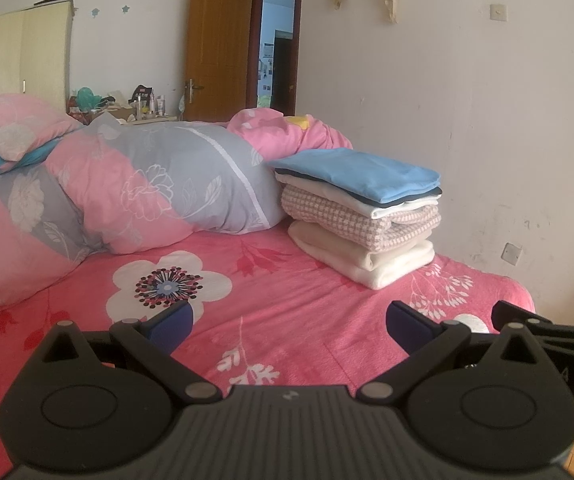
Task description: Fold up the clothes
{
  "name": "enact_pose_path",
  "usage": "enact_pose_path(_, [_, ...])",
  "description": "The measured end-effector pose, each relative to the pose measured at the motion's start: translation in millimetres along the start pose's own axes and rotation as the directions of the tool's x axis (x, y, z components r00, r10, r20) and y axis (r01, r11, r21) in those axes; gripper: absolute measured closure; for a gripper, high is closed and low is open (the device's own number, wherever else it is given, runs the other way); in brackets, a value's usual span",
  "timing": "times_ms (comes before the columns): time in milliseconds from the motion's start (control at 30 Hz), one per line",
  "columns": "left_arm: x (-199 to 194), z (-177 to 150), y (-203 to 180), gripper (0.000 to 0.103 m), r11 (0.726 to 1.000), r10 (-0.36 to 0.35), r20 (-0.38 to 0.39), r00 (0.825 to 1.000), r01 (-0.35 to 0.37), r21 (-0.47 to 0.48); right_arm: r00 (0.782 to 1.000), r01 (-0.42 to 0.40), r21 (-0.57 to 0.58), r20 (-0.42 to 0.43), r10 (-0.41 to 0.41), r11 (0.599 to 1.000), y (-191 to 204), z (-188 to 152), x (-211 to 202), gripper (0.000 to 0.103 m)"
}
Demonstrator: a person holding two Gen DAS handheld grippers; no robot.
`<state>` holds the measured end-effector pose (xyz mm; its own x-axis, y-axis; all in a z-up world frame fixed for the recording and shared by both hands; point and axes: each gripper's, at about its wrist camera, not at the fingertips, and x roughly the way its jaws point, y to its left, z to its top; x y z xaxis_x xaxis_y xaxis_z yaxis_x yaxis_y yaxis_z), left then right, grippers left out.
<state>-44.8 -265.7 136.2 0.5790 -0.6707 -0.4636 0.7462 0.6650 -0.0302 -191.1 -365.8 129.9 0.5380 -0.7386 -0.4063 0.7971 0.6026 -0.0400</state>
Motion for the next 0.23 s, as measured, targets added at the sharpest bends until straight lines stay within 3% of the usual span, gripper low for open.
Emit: enact_pose_path(233, [-0.1,0.1,1.3,0.000,1.000,0.002,-0.001,1.000,-0.002,-0.002,1.000,-0.001,-0.001,-0.002,0.001,1.000,0.9,0.0,0.1,0.001])
